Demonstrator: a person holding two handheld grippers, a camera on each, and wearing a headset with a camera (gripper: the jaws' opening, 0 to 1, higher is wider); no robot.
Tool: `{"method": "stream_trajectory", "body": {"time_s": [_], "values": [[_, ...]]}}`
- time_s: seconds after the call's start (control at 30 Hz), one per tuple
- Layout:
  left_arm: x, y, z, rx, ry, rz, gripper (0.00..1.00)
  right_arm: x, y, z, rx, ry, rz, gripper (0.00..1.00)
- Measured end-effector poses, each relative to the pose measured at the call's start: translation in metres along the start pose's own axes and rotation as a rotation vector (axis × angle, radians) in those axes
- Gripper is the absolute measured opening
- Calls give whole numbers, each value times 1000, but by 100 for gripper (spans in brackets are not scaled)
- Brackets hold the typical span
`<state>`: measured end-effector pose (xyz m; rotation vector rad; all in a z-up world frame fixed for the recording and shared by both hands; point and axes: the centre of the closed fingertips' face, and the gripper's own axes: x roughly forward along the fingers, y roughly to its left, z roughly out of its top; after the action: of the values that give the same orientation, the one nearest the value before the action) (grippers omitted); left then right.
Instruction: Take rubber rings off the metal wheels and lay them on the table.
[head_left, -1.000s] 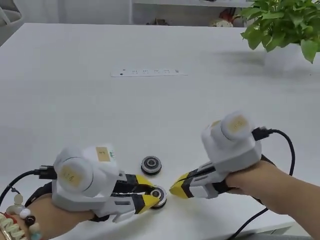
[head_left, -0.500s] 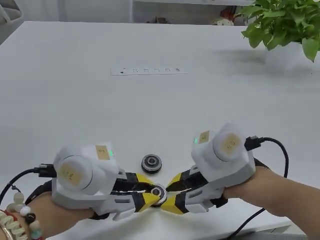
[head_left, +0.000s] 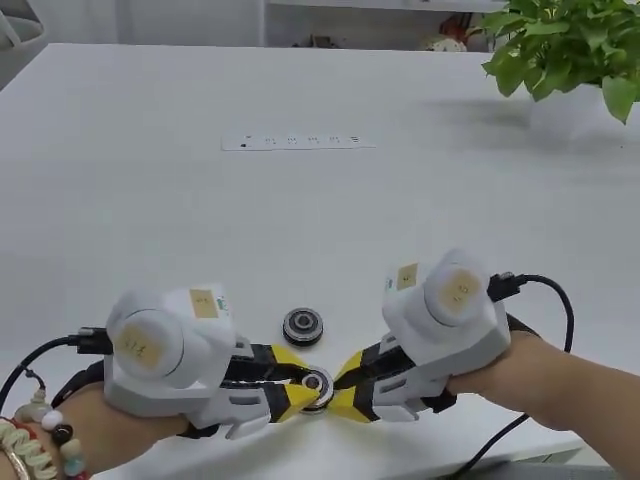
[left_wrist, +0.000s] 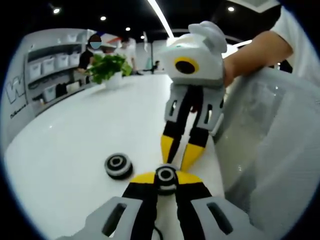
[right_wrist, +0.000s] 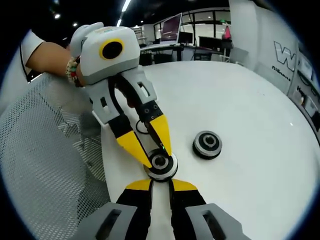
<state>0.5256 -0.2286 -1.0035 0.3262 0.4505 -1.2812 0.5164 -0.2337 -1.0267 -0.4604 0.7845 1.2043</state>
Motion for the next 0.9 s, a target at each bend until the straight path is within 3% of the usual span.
{"method": "stream_trajectory", "body": {"time_s": [0.17,0.3,0.9], "values": [[0,0,0,-2,-2,0,14,1,0,0,37,-9,4,12],[0,0,0,-2,-3,0,14,4,2,6,47,-37,5,23],[0,1,0,-7,-8,1,14,1,0,6,-6,-34,0,18]]}}
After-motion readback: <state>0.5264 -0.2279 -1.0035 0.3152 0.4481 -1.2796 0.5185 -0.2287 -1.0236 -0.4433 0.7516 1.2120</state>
